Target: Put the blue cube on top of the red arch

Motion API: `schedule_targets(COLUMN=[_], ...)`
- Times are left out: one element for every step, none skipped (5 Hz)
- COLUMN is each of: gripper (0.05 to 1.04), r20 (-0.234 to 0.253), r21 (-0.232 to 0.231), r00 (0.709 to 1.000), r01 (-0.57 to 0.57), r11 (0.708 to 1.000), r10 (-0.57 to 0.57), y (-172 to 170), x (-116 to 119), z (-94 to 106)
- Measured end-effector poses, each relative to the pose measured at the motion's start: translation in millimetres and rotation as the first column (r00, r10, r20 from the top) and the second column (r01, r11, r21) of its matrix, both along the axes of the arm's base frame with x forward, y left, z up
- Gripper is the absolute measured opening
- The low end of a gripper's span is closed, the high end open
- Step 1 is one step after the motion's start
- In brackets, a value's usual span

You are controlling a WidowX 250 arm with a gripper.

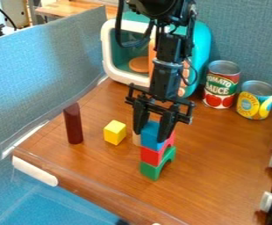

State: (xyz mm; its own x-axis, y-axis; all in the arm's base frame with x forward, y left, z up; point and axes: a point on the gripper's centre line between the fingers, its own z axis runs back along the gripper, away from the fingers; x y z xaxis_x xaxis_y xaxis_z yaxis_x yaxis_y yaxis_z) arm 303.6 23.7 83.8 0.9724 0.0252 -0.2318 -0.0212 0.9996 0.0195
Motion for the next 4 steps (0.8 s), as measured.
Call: schedule_targets(gripper=[0.624, 0.918, 1.006, 1.001], r20=[-0.002, 0.001, 0.019, 0.043], r21=[0.000, 0.000, -0.012, -0.025], r00=[1.000, 1.000, 1.000, 0.999], r01=[0.000, 0.008, 0.011, -0.021], r11=[1.000, 1.000, 1.000, 0.999], r10=[0.000, -0.008, -0.011, 0.022], y=[0, 0, -2, 4], x=[0, 1, 0, -4], z=[-0.6, -0.2, 6.4, 22.6])
